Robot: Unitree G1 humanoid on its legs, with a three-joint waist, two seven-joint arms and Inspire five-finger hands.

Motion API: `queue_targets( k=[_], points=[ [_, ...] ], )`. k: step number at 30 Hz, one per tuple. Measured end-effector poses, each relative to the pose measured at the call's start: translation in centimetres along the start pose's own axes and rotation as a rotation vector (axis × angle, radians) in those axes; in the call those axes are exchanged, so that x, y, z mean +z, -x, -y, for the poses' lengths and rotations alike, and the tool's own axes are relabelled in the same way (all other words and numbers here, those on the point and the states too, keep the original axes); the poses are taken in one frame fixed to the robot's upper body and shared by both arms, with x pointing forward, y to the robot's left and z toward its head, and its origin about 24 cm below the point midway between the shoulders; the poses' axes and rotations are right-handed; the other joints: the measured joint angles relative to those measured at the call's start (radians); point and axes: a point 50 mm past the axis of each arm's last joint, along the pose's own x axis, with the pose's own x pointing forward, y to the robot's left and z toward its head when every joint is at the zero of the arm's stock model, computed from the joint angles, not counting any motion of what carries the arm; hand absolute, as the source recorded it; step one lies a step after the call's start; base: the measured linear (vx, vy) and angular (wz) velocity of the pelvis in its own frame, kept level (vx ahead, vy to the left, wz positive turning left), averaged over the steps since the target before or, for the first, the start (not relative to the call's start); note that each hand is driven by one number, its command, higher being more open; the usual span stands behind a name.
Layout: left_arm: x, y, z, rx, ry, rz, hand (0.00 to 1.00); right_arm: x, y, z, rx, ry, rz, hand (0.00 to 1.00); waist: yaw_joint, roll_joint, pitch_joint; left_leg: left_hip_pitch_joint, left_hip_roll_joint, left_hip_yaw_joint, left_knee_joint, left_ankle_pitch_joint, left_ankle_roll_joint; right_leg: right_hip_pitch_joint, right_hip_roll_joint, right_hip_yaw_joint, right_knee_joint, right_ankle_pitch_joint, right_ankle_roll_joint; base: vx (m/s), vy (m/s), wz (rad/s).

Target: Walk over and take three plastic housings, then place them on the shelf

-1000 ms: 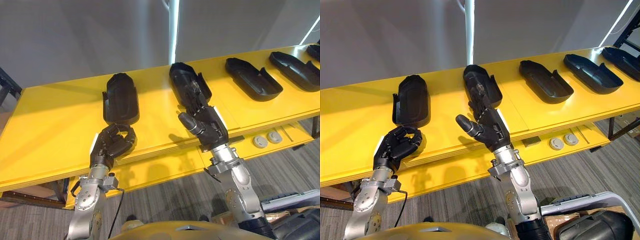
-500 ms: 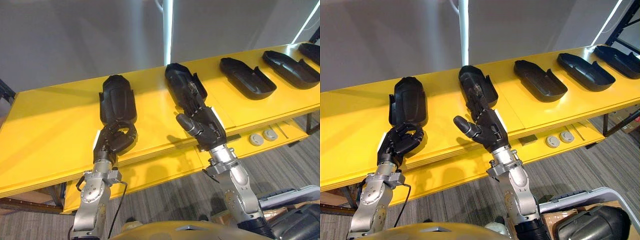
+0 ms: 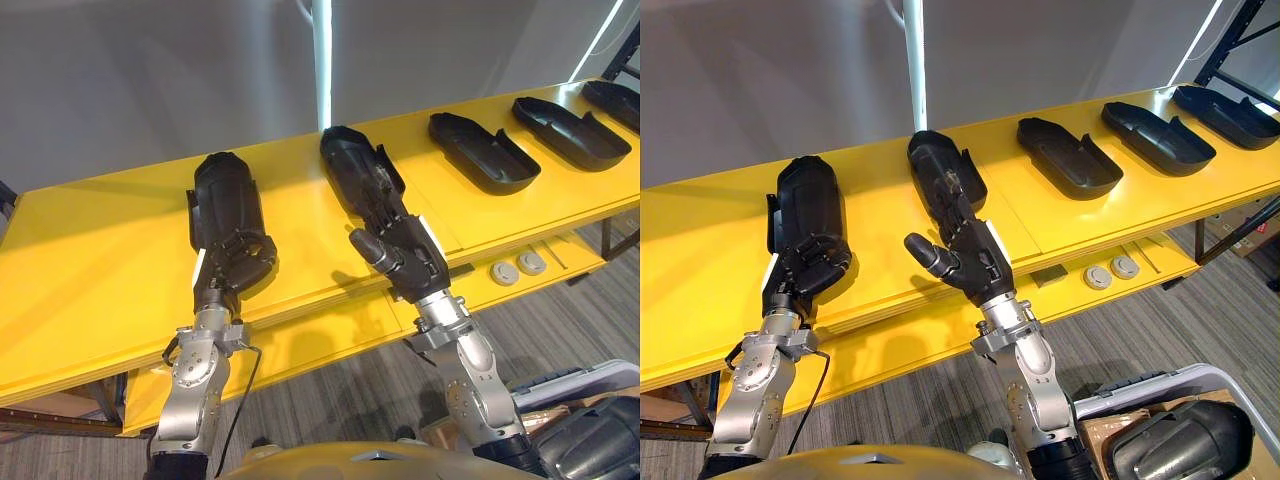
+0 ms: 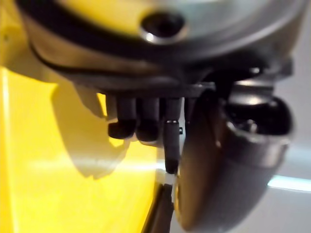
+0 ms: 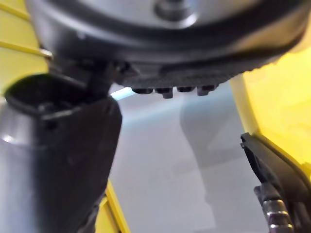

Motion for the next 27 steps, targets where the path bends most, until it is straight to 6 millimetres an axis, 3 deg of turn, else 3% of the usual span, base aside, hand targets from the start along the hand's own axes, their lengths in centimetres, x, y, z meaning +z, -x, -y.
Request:
queue_targets(
  k=[18, 27],
  points=[
    [-0.1, -0.6, 0.0, 0.030, 0.002, -0.002, 0.00, -0.7, 0.3, 0.2, -0.015, -0.007, -0.029, 1.00, -0.014, 0.000, 0.000, 0.011, 0.000, 0.012, 0.000, 0.000, 0.000, -0.002, 0.000, 0.012, 0.006, 0.000, 0.000, 0.00, 0.002, -0.01],
    [-0.1, -1.9, -0.1, 0.047, 0.002, -0.006, 0.00, -0.7, 0.3, 0.3, -0.017, -0.006, -0.029, 1.00, -0.016, 0.001, -0.001, 0.013, 0.000, 0.021, 0.000, 0.000, 0.000, -0.010, 0.000, 0.024, 0.011, 0.000, 0.000, 0.00, 0.002, -0.03]
  ],
)
